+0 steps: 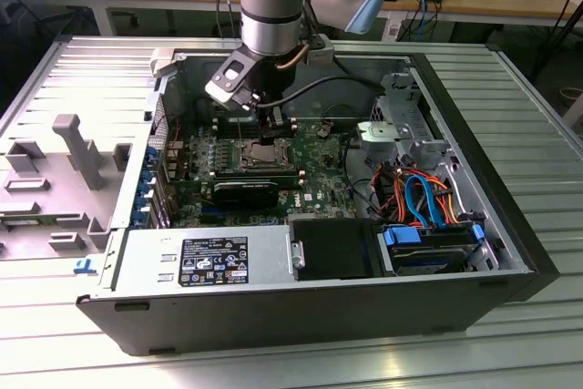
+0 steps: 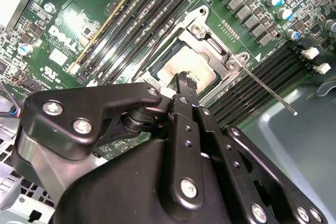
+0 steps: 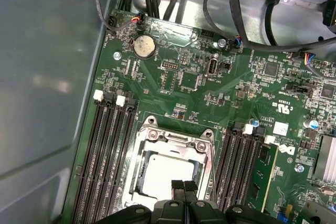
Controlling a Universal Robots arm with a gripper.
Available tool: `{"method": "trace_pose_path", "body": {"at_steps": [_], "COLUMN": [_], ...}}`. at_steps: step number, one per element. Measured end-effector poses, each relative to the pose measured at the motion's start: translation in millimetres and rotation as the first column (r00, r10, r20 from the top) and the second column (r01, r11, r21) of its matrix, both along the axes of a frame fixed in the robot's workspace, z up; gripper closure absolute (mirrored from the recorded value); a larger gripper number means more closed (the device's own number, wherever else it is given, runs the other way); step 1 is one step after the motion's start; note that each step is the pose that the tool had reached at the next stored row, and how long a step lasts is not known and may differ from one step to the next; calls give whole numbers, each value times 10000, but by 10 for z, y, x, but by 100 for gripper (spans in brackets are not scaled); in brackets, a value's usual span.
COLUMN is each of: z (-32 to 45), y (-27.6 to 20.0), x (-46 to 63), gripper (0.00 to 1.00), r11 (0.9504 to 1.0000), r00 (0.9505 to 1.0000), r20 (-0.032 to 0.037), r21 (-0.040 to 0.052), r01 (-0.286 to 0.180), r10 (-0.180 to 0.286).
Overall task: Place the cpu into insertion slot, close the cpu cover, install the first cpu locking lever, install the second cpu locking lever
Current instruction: 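Install the first cpu locking lever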
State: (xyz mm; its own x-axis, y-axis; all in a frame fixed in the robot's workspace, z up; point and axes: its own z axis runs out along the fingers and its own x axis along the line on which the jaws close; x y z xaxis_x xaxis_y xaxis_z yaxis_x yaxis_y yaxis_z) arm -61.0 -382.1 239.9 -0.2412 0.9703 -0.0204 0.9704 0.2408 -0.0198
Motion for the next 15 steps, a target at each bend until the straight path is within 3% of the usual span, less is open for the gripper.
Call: {"method": "trace_pose_path", "body": {"at_steps": [15], "z": [0], "y": [0], "x": [0], "gripper": [89], "r11": [9990], "r00": [9990], "r20": [0], "r21": [1], "r01": [-455], "r10": [455]}}
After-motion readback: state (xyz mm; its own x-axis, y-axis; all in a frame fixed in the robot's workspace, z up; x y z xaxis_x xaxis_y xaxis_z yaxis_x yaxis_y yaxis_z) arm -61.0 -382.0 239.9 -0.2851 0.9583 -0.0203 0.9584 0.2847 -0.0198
